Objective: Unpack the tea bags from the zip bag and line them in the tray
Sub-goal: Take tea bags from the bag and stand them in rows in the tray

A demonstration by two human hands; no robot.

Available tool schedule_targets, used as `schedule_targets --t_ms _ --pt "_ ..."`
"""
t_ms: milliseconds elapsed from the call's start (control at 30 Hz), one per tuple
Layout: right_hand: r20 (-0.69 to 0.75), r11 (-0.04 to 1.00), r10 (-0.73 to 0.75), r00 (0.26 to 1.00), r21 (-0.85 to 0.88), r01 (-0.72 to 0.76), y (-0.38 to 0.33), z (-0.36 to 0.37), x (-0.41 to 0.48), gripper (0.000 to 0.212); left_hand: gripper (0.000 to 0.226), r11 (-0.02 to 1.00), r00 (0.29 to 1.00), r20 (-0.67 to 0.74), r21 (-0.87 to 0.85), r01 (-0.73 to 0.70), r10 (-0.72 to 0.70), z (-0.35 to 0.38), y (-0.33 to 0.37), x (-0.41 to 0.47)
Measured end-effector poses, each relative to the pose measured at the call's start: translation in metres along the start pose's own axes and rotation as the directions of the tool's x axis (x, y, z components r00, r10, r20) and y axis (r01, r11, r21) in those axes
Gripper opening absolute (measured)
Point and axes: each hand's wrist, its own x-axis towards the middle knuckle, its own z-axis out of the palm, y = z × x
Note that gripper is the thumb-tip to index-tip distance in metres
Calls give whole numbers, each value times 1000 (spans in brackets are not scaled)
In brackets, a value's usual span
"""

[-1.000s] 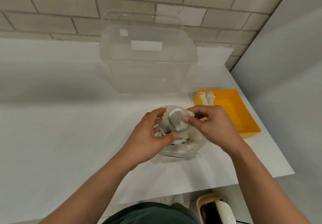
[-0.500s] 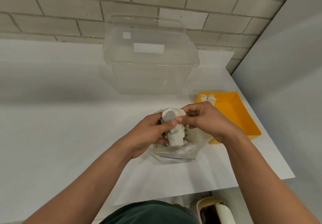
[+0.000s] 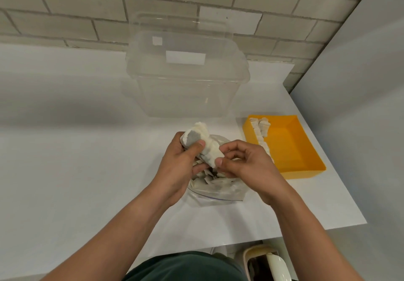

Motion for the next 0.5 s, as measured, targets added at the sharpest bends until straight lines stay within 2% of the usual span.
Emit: schedule_targets --t_ms 200,367,500 --pt "-104 990 -51 993 126 64 1 0 -1 18 38 996 998 66 -87 5 0 -1 1 -1" --pt "-137 981 -110 984 145 130 0 -3 -1 22 24 993 987 150 -90 72 -58 -2 7 -3" --pt "-152 980 -173 973 73 186 -3 -5 2 24 30 987 971 194 -48 153 -141 -4 7 -4"
